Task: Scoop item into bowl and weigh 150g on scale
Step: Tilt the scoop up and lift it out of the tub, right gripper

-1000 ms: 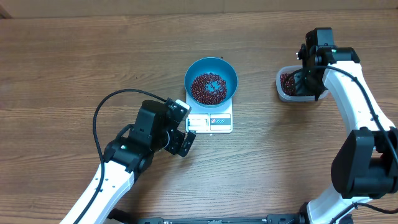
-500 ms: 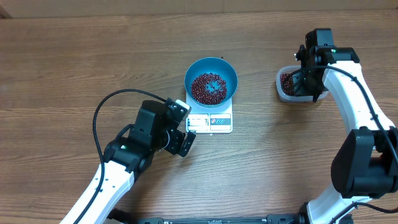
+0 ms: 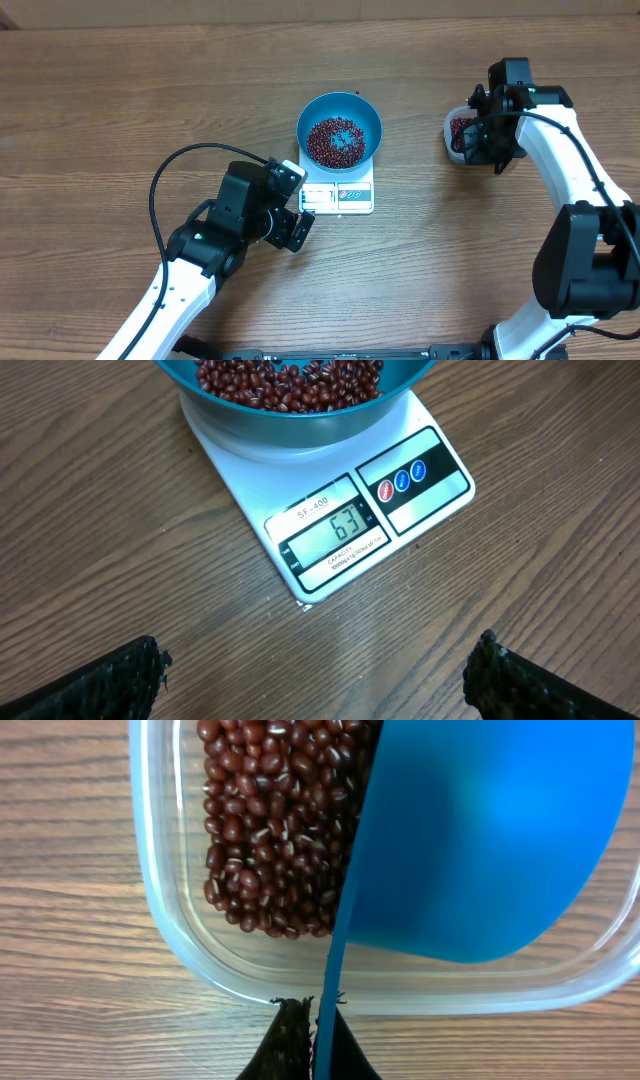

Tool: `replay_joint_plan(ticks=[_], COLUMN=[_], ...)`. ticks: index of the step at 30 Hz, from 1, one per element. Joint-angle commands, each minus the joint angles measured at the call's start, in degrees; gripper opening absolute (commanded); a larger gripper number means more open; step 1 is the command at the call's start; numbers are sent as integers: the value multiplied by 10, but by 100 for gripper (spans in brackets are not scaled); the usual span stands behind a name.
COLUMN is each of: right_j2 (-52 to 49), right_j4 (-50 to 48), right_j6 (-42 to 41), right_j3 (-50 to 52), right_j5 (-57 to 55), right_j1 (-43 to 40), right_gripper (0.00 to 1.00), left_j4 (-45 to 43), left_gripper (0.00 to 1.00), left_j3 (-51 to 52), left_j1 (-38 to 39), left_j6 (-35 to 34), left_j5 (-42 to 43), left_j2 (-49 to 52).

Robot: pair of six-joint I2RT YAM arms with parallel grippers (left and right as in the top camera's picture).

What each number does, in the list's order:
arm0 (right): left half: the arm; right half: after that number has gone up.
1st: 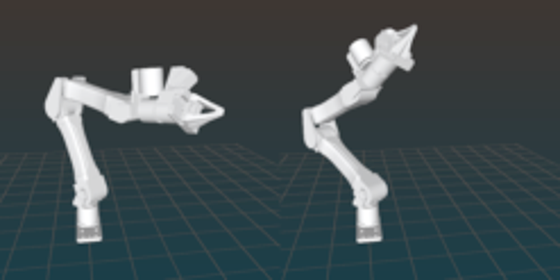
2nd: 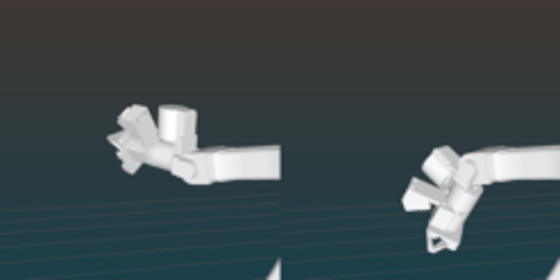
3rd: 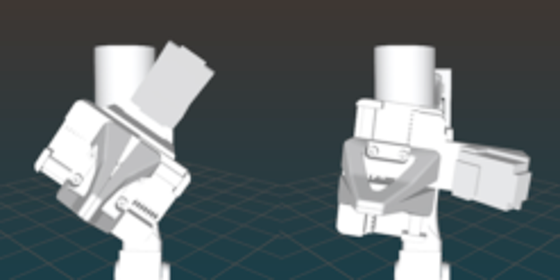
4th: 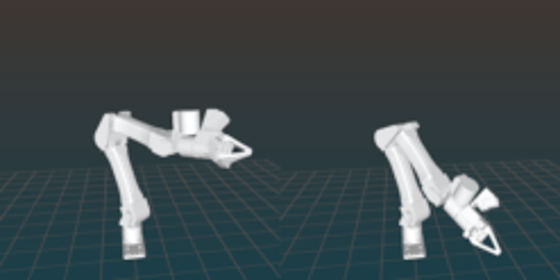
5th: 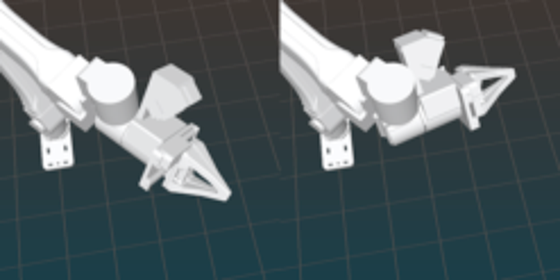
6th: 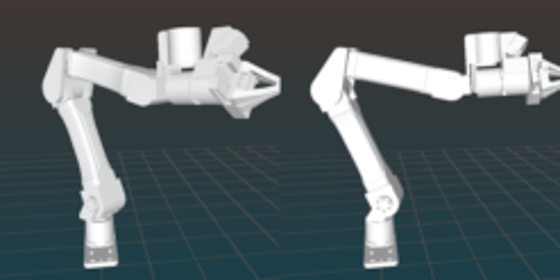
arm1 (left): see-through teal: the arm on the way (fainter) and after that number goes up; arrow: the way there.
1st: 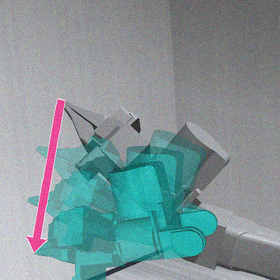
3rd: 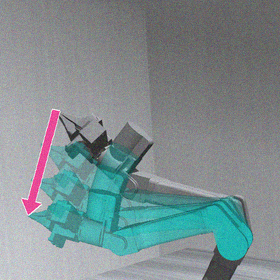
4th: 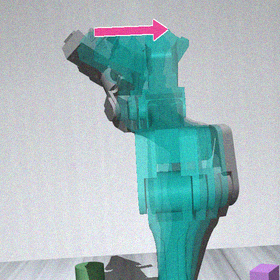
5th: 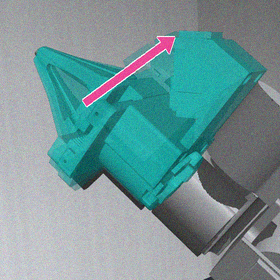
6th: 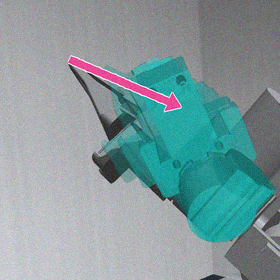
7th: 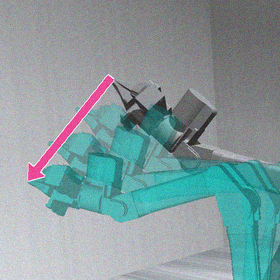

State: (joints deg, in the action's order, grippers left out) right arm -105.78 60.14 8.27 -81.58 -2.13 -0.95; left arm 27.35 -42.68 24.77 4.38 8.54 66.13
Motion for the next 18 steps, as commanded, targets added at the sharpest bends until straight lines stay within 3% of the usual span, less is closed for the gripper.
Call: replay_joint_plan(ticks=[1,18], right_j2=[-8,-7], right_j4=[-1,-1], right_j6=[-10,-2], right_j3=[5,5], right_j5=[80,199], right_j1=[-9,-49], right_gripper=[4,4], left_j4=[-2,-2], left_gripper=[99,100], left_j3=[2,2], left_j1=[3,3], left_j6=[-10,-10], left_j5=[-1,-1], left_j2=[-2,-2])
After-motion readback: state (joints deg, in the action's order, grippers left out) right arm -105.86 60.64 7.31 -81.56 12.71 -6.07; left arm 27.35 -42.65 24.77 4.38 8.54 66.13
